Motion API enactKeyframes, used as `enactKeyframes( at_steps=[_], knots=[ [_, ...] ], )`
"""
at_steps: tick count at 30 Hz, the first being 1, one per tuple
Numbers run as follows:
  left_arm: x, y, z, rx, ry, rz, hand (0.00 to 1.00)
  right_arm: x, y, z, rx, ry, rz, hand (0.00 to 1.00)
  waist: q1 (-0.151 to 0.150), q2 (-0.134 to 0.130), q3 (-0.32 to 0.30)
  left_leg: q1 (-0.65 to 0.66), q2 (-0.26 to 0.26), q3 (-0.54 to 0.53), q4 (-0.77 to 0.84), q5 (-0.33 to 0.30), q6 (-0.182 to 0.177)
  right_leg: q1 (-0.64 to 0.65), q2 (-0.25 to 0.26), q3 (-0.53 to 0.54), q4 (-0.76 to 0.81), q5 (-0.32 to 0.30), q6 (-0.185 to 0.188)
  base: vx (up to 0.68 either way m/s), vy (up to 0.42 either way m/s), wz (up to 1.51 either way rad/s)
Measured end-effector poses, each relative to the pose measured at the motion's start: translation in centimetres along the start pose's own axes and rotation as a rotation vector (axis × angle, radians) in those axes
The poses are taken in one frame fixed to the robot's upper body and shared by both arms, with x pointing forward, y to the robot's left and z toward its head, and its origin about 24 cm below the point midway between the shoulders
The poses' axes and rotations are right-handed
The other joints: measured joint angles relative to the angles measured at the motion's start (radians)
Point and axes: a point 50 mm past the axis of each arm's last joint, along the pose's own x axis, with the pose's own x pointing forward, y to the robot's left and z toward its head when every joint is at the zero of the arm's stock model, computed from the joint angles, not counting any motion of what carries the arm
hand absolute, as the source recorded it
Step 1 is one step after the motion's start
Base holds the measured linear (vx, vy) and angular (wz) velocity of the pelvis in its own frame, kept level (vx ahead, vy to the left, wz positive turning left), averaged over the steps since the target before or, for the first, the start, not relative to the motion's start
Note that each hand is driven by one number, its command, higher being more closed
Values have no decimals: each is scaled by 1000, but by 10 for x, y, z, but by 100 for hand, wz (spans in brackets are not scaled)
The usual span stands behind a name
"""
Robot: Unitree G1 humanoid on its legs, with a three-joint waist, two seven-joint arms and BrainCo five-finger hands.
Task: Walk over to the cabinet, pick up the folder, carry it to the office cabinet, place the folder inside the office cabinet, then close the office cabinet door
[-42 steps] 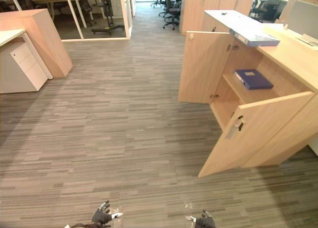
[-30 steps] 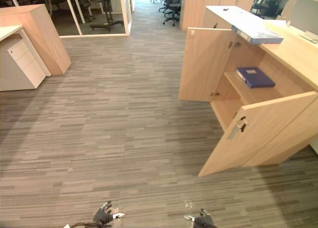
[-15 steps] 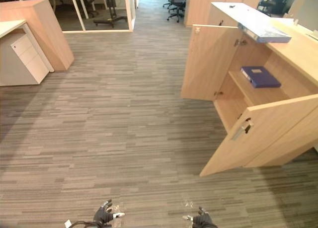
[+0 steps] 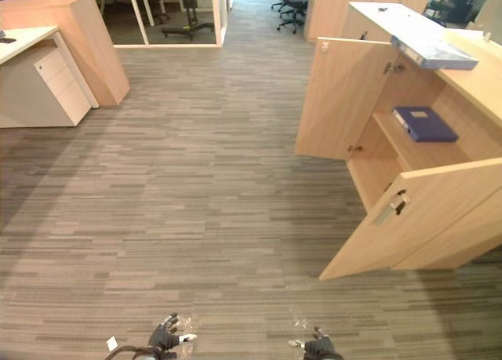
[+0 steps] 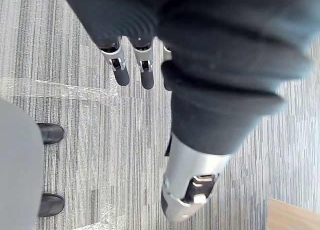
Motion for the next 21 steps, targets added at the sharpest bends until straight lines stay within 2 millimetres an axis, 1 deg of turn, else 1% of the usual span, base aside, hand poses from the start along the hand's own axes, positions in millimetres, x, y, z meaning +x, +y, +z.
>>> enactKeyframes(
  at_steps=[1, 2, 3, 4, 5, 6, 7, 8, 9, 10, 11, 12, 13, 14, 15, 16, 17, 18, 19, 20, 21],
  knots=[
    [1, 0, 4, 0, -13, -1, 0, 1, -1, 3, 1, -6, -2, 0, 0, 4, 20, -28, 4, 3, 80, -34, -13, 4, 0, -2, 17, -11, -2, -82, 21, 17],
    [3, 2, 8, 2, -26, 1, 0, 2, -2, 6, 2, -13, -6, 0, 0, 3, 40, -81, 8, 9, 209, -66, -41, 7, -1, -5, 32, -35, -16, -156, 24, 20],
    [4, 2, 15, -8, -56, 4, 0, 2, -3, 8, 0, -16, -8, 0, 0, 6, 62, -155, 13, 30, 377, -74, -55, 11, -6, -6, 47, -44, -20, -161, 22, 12],
    [4, 2, 18, -19, -71, 6, 0, 3, -5, 9, -4, -15, -14, 0, 7, 15, 75, -205, 25, 53, 485, -67, -68, 22, -7, -1, 56, -48, -22, -92, 16, -3],
    [4, 1, 20, -25, -79, 5, 0, 3, -7, 12, -8, -17, -18, 0, 10, 15, 85, -229, 33, 68, 546, -67, -75, 32, -9, 1, 60, -51, -23, -5, 30, -12],
    [4, 1, 21, -42, -83, 10, 0, 4, -9, 15, -13, -17, -25, 0, 7, 28, 89, -271, 59, 96, 642, -95, -54, 45, -13, 6, 68, -57, -19, 30, 82, -12],
    [4, 1, 22, -52, -89, 20, 0, 4, -10, 15, -15, -15, -33, 0, 8, 28, 91, -295, 78, 116, 649, -131, -42, 55, -29, 14, 69, -61, -13, 31, 76, -13],
    [4, 1, 22, -56, -94, 24, 0, 4, -10, 15, -15, -14, -36, 0, 9, 28, 94, -298, 85, 121, 616, -136, -40, 54, -39, 20, 69, -64, -7, 36, 159, -28],
    [3, 2, 22, -81, -101, 40, 0, 4, -10, 15, -16, -13, -37, 0, 10, 28, 95, -294, 95, 112, 487, -137, -33, 53, -67, 44, 73, -77, 13, 64, 206, -34],
    [3, 3, 22, -93, -102, 51, 0, 5, -10, 16, -19, -15, -37, 0, 9, 29, 94, -294, 97, 95, 395, -131, -34, 49, -85, 60, 72, -84, 23, 95, 264, -38],
    [3, 3, 22, -96, -102, 54, 0, 5, -10, 16, -26, -16, -37, 0, 9, 29, 95, -294, 96, 79, 332, -118, -43, 46, -99, 66, 72, -89, 32, 175, 292, -36],
    [3, 3, 22, -98, -101, 58, 0, 5, -10, 18, -35, -20, -40, 0, 7, 31, 95, -292, 102, 41, 200, -86, -57, 42, -121, 90, 65, -98, 46, 227, 339, -37],
    [3, 2, 21, -101, -98, 58, 0, 5, -11, 19, -35, -23, -44, 0, 5, 40, 94, -291, 125, 15, 92, -59, -90, 43, -134, 107, 56, -110, 66, 251, 364, -35],
    [3, 1, 19, -104, -95, 57, 0, 5, -12, 19, -38, -24, -49, 0, 5, 51, 91, -291, 143, 11, 52, -47, -106, 47, -135, 120, 51, -114, 77, 275, 413, -18],
    [3, 1, 21, -104, -99, 58, 0, 5, -13, 19, -36, -24, -57, 0, 3, 53, 94, -287, 142, 59, 65, 54, -115, 65, -164, 135, 45, -127, 107, 277, 429, -16],
    [3, 4, 23, -114, -107, 65, 0, 5, -12, 16, -25, -10, -57, 0, 4, 35, 94, -296, 98, 85, 114, 63, -104, 78, -214, 139, 53, -136, 119, 302, 408, -13],
    [3, 4, 23, -113, -111, 68, 0, 5, -10, 15, -21, -2, -54, 0, 5, 28, 90, -298, 76, 89, 136, 61, -99, 81, -236, 144, 68, -121, 118, 326, 351, -22],
    [2, 4, 22, -114, -108, 69, 0, 5, -9, 14, -8, 6, -52, 0, 3, 26, 83, -290, 38, 110, 165, 43, -68, 76, -279, 144, 107, -91, 128, 370, 335, -30],
    [1, 4, 18, -117, -102, 71, 0, 5, -12, 15, 14, 6, -62, 0, 7, 35, 73, -264, 3, 131, 159, 21, -30, 52, -319, 165, 164, -69, 146, 371, 347, -39],
    [0, 2, 16, -120, -99, 70, 0, 5, -14, 14, 26, 7, -68, 0, 10, 42, 68, -244, -14, 138, 147, 18, -16, 29, -339, 179, 211, -68, 143, 378, 387, -53],
    [-3, 0, 11, -113, -91, 66, 0, 4, -21, 11, 55, 17, -90, 0, 12, 42, 55, -193, -58, 149, 103, 25, 27, -26, -385, 199, 348, -66, 140, 305, 314, -38]
  ],
)
